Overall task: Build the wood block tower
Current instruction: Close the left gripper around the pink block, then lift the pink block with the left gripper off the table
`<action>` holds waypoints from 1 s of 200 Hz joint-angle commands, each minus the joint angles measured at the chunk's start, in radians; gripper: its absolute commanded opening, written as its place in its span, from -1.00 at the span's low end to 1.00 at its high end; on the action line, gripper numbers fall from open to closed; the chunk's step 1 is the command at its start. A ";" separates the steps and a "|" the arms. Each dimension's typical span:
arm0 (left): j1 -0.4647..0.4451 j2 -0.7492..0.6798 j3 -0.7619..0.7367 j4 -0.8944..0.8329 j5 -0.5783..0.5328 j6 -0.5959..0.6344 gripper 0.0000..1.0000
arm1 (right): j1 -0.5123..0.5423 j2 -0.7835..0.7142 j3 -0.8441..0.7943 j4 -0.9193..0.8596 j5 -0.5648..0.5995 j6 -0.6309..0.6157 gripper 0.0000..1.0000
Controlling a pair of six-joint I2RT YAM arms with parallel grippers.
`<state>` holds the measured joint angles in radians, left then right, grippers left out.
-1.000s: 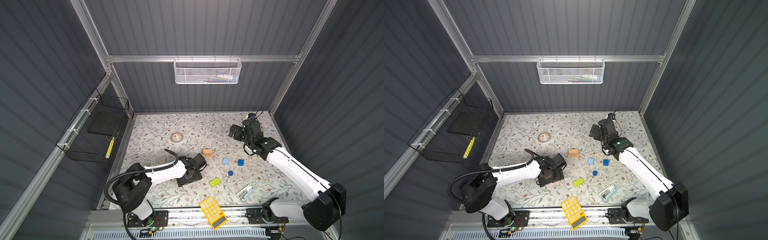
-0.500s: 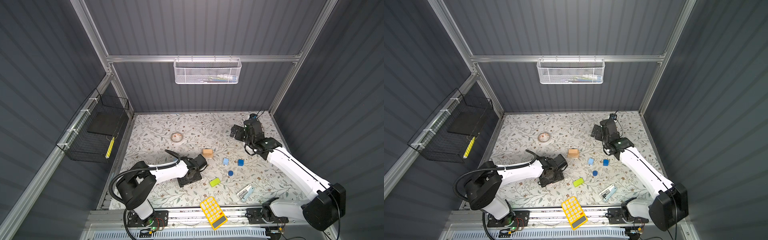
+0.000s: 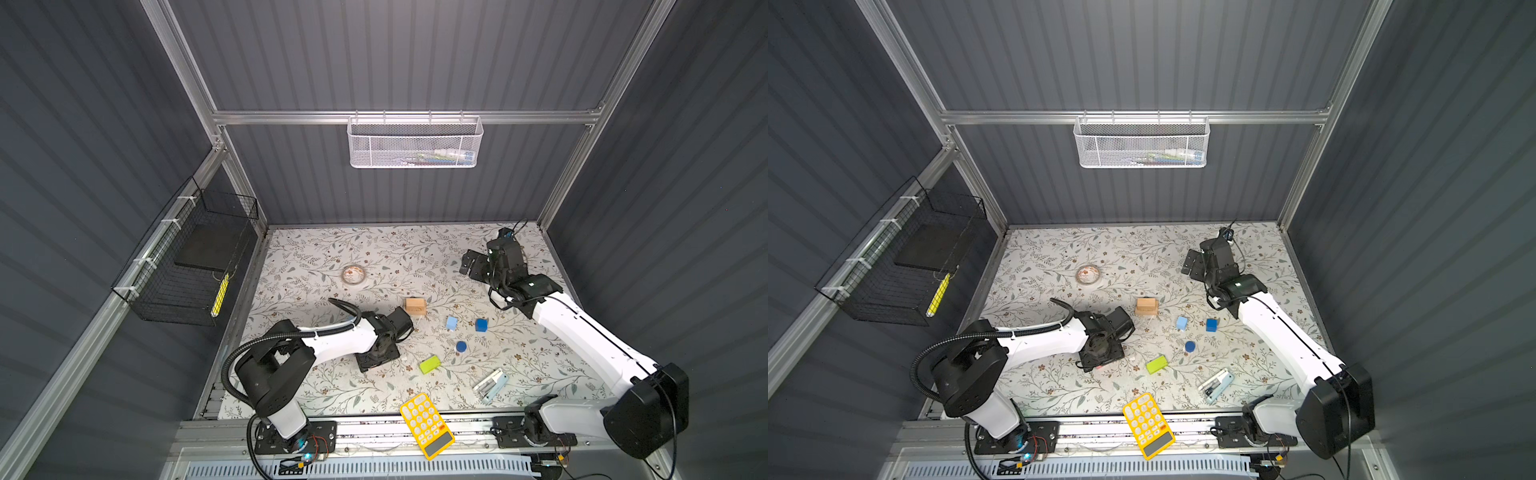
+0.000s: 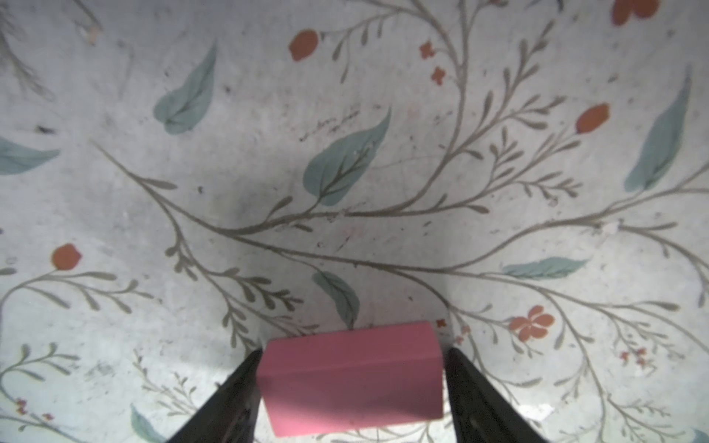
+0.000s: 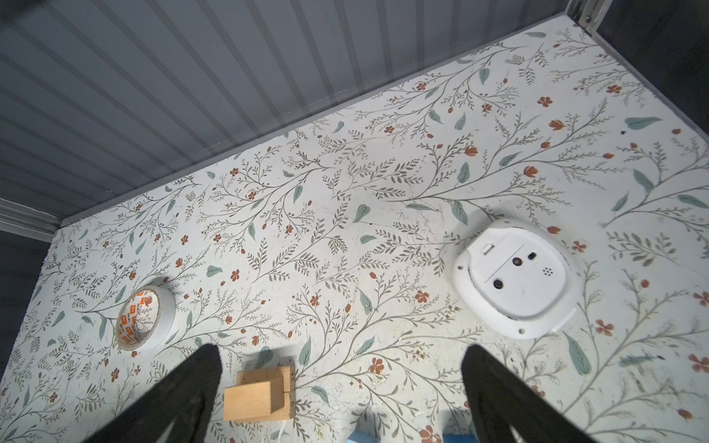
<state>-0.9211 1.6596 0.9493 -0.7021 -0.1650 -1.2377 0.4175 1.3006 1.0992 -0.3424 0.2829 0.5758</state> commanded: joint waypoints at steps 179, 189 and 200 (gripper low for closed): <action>0.004 0.099 0.119 -0.042 -0.014 0.236 0.51 | -0.010 0.023 -0.006 0.017 -0.028 0.011 0.98; 0.004 0.098 0.124 -0.041 -0.012 0.235 0.51 | -0.010 0.024 -0.005 0.017 -0.031 0.009 0.98; 0.005 0.098 0.126 -0.041 -0.008 0.229 0.51 | -0.011 0.024 -0.004 0.018 -0.033 0.009 0.98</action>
<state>-0.9211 1.7443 1.0527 -0.7059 -0.1646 -1.0134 0.4118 1.3174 1.0996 -0.3367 0.2573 0.5770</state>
